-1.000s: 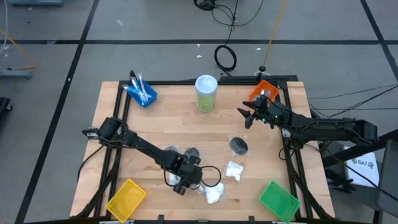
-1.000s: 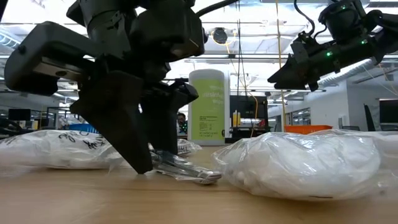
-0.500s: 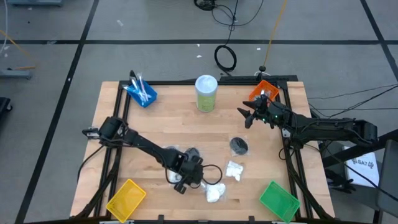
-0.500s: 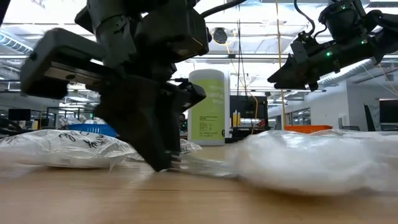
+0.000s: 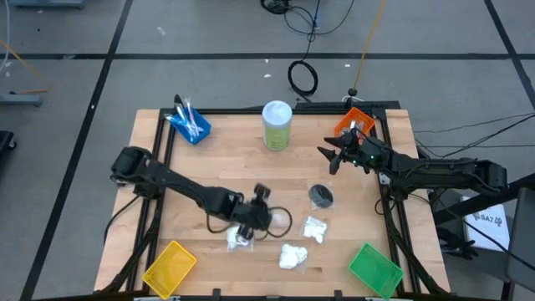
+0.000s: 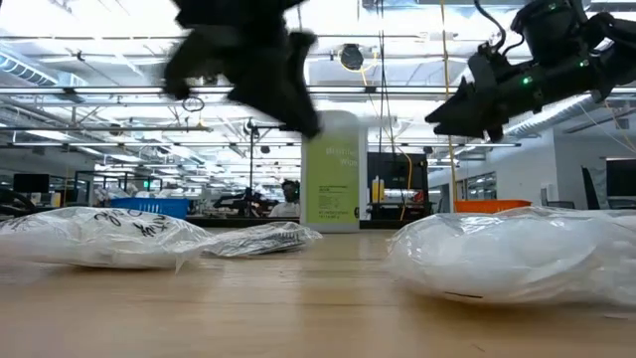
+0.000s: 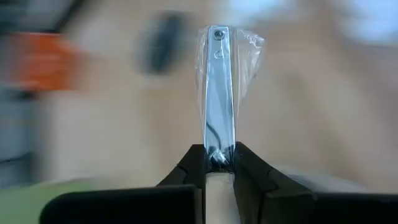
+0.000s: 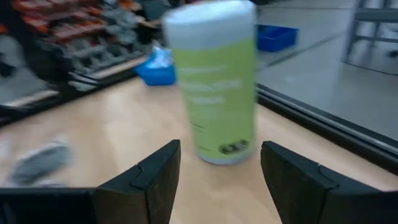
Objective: Pick & Place Travel size toiletries
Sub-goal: Put the nail cutter into the orange bin
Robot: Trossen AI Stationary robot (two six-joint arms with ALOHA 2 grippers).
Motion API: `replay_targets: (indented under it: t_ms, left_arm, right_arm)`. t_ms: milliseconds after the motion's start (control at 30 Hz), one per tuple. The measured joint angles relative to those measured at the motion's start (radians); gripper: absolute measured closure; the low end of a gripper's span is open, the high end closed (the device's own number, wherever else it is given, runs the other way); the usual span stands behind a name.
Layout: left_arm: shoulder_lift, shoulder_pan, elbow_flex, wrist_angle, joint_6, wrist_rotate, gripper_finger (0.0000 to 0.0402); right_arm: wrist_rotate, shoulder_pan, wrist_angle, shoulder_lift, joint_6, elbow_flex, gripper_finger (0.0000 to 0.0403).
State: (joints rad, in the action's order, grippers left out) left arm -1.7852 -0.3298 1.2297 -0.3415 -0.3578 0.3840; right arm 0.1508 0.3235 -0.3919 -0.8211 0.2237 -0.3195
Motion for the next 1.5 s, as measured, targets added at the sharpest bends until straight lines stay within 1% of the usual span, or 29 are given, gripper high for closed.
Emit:
replay_targets:
  t_ms: [100, 167, 233, 333, 433, 500, 567, 667, 833, 967, 1067, 1167, 1267, 1367, 1500]
  left_arm:
    - [0.037, 0.019, 0.002, 0.102, -0.06, 0.218, 0.0368]
    - [0.04, 0.039, 0.003, 0.171, -0.114, 0.31, 0.0368]
    - [0.03, 0.066, 0.003, 0.221, -0.166, 0.37, 0.0368]
    - [0.01, 0.116, 0.003, 0.307, -0.206, 0.408, 0.0368]
    - [-0.008, 0.168, 0.003, 0.381, -0.236, 0.413, 0.0368]
    - [-0.014, 0.194, 0.003, 0.4, -0.248, 0.41, 0.0368]
    - [-0.013, 0.213, 0.003, 0.409, -0.245, 0.386, 0.0368]
    - [-0.012, 0.221, 0.003, 0.425, -0.249, 0.351, 0.0368]
    - [-0.012, 0.219, 0.003, 0.442, -0.269, 0.288, 0.0368]
    - [-0.012, 0.218, 0.003, 0.443, -0.266, 0.278, 0.0368]
    - [-0.012, 0.218, 0.003, 0.44, -0.265, 0.274, 0.0368]
    - [-0.011, 0.218, 0.003, 0.436, -0.264, 0.27, 0.0368]
    - [-0.011, 0.218, 0.003, 0.433, -0.262, 0.27, 0.0365]
    - [-0.011, 0.218, 0.003, 0.431, -0.262, 0.27, 0.0358]
    - [-0.011, 0.218, 0.003, 0.421, -0.25, 0.271, 0.0359]
  right_arm:
    - [-0.042, -0.023, -0.041, 0.0, 0.003, 0.0, 0.0191]
    - [-0.072, -0.045, -0.062, 0.0, 0.023, 0.0, 0.0191]
    - [-0.094, -0.072, -0.077, 0.0, 0.034, 0.0, 0.0191]
    - [-0.102, -0.117, -0.122, -0.01, 0.028, 0.0, 0.0191]
    - [-0.102, -0.161, -0.168, -0.043, 0.009, 0.0, 0.0191]
    - [-0.102, -0.183, -0.222, -0.08, -0.003, 0.0, 0.019]
    - [-0.102, -0.195, -0.27, -0.121, -0.008, -0.001, 0.019]
    - [-0.102, -0.197, -0.367, -0.191, -0.007, -0.001, 0.0186]
    - [-0.103, -0.197, -0.503, -0.3, 0.003, -0.001, 0.0165]
    - [-0.105, -0.197, -0.517, -0.371, 0.027, -0.045, 0.0154]
    - [-0.145, -0.202, -0.517, -0.417, 0.027, -0.084, 0.0158]
    - [-0.182, -0.209, -0.517, -0.449, 0.029, -0.113, 0.0173]
    - [-0.182, -0.214, -0.515, -0.462, 0.03, -0.119, 0.0199]
    - [-0.182, -0.214, -0.514, -0.464, 0.035, -0.121, 0.0235]
    - [-0.182, -0.214, -0.516, -0.458, 0.051, -0.121, 0.0294]
